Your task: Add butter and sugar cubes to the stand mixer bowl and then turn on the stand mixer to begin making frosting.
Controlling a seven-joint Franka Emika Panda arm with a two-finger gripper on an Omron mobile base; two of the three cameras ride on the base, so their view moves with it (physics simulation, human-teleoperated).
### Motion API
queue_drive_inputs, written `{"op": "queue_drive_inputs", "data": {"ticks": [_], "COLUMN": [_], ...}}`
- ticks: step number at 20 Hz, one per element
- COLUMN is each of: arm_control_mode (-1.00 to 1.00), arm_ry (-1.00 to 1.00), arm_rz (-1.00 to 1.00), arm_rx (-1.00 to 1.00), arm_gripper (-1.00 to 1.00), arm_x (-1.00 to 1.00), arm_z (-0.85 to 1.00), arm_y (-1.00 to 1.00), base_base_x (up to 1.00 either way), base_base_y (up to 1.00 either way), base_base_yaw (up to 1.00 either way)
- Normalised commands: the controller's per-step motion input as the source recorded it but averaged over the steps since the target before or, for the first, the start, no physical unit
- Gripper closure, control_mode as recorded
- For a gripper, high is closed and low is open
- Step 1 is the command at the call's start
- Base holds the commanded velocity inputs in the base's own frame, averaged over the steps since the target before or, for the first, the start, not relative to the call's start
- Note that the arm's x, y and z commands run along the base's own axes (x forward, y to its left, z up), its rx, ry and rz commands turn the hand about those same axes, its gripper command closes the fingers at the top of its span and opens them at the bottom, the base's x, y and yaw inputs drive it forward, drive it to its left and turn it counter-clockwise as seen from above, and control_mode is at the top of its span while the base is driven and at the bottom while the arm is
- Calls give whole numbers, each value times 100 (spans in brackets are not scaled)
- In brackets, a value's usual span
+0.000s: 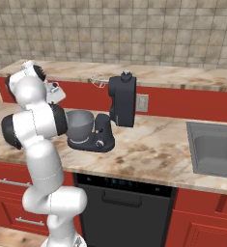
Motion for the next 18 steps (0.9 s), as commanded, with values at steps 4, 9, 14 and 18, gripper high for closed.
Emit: {"op": "queue_drive_inputs", "data": {"ticks": [4, 9, 14, 18], "arm_control_mode": [-100, -100, -100, -100], "arm_ry": [0, 0, 0, 0], "arm_rz": [0, 0, 0, 0], "arm_rx": [0, 0, 0, 0], "arm_gripper": [100, 100, 100, 100], "arm_x": [40, 43, 32, 28], "arm_z": [-10, -34, -53, -52], "arm_y": [-45, -29, -26, -31], "base_base_x": [0, 0, 0, 0], "base_base_y": [0, 0, 0, 0], "base_base_yaw": [0, 0, 0, 0]}}
